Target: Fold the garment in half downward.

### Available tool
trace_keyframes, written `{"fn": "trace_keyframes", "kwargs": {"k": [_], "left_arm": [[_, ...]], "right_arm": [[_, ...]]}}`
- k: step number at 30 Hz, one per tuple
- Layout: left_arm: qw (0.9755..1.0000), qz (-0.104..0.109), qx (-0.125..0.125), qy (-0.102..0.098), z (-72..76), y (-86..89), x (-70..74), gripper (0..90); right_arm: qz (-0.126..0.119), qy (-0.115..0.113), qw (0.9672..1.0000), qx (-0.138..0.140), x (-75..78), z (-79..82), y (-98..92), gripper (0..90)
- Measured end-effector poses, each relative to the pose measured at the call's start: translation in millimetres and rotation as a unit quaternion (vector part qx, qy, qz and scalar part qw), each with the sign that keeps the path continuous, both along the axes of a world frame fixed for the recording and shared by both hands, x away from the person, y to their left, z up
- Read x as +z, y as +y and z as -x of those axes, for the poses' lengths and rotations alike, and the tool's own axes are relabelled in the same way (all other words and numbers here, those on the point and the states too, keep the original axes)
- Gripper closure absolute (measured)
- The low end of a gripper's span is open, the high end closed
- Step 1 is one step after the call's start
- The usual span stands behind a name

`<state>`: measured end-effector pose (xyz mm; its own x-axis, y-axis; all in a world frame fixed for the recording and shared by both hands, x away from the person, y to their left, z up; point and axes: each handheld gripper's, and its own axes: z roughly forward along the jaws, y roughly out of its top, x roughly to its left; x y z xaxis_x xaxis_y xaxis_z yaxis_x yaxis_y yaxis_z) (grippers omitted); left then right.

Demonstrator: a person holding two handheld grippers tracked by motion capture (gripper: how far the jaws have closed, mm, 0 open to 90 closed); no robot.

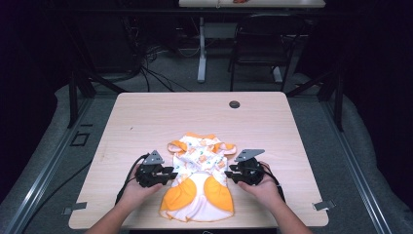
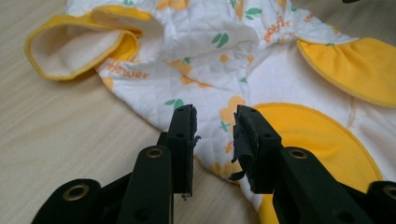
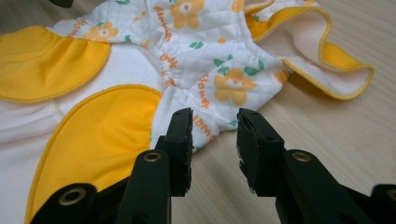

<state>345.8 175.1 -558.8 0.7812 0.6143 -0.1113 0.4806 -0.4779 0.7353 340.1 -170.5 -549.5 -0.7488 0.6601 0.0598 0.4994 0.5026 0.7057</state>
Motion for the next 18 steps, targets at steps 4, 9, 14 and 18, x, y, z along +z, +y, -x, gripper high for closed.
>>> {"fn": "trace_keyframes", "kwargs": {"k": [4,9,14,18], "left_arm": [[1.0000,-0.003,0.000,-0.001,-3.7,-2.2,1.3,67.9],[0.9999,-0.005,-0.010,-0.004,-6.4,-4.7,5.7,67.0],[0.9996,-0.017,-0.022,-0.004,-11.5,-8.7,19.0,65.5],[0.9995,-0.015,-0.027,-0.008,-14.4,-12.6,28.5,64.1]], "right_arm": [[-0.005,0.009,0.9999,-0.004,2.5,-5.7,0.3,65.5],[0.002,0.009,0.9999,-0.003,7.0,-8.6,1.7,65.4],[-0.001,0.003,1.0000,0.005,24.4,-12.4,4.2,64.4],[-0.005,0.006,0.9999,0.006,32.5,-15.7,4.7,63.2]]}}
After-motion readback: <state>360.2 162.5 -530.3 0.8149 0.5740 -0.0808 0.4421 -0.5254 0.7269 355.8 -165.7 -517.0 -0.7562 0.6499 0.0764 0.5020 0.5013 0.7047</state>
